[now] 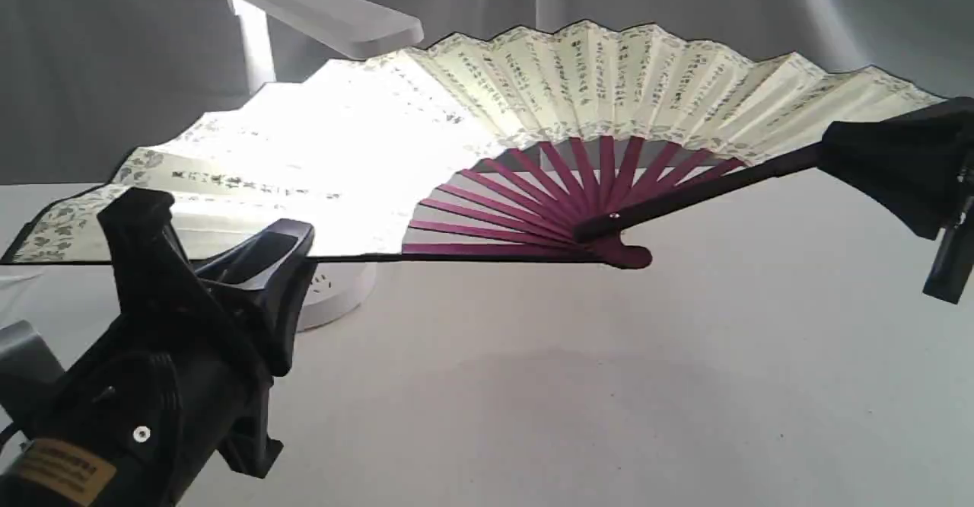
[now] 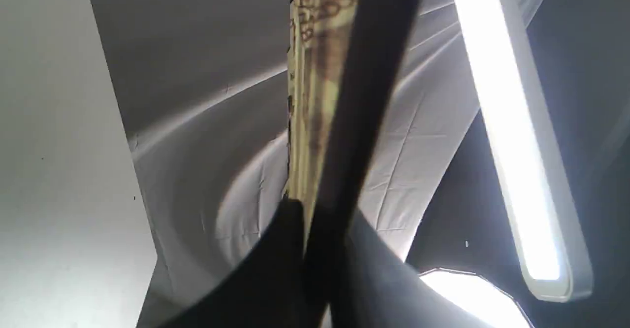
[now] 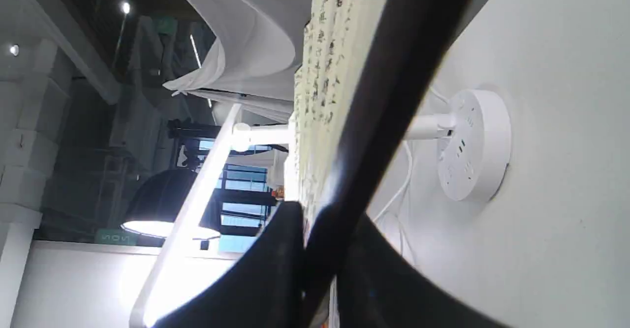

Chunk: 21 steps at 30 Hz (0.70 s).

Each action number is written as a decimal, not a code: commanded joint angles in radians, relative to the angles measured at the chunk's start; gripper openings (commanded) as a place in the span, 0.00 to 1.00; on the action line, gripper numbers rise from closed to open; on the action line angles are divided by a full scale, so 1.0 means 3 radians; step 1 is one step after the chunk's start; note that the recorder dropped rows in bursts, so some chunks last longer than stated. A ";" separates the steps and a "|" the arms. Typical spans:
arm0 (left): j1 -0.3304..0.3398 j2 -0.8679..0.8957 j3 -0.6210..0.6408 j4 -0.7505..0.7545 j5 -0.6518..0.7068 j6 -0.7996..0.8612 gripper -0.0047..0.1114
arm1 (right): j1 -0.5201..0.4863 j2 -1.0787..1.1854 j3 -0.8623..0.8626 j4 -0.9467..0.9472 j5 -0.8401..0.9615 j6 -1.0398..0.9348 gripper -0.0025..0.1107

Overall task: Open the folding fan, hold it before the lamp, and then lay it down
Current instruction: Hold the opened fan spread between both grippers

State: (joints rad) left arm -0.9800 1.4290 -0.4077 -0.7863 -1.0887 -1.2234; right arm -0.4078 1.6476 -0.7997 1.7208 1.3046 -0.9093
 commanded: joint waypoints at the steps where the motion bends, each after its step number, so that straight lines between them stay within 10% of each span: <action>1: 0.0045 -0.0110 0.0039 -0.0541 -0.0441 -0.0079 0.04 | -0.0036 -0.0007 -0.0015 0.0079 -0.0278 -0.0154 0.02; 21: 0.0045 -0.0385 0.0039 -0.0764 -0.0441 0.0191 0.04 | 0.0240 -0.0007 -0.0015 0.0079 -0.0278 -0.0156 0.02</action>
State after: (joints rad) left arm -0.9800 1.3455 -0.3973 -0.8969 -1.0845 -1.1341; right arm -0.3230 1.6476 -0.7997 1.7633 1.3049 -0.9093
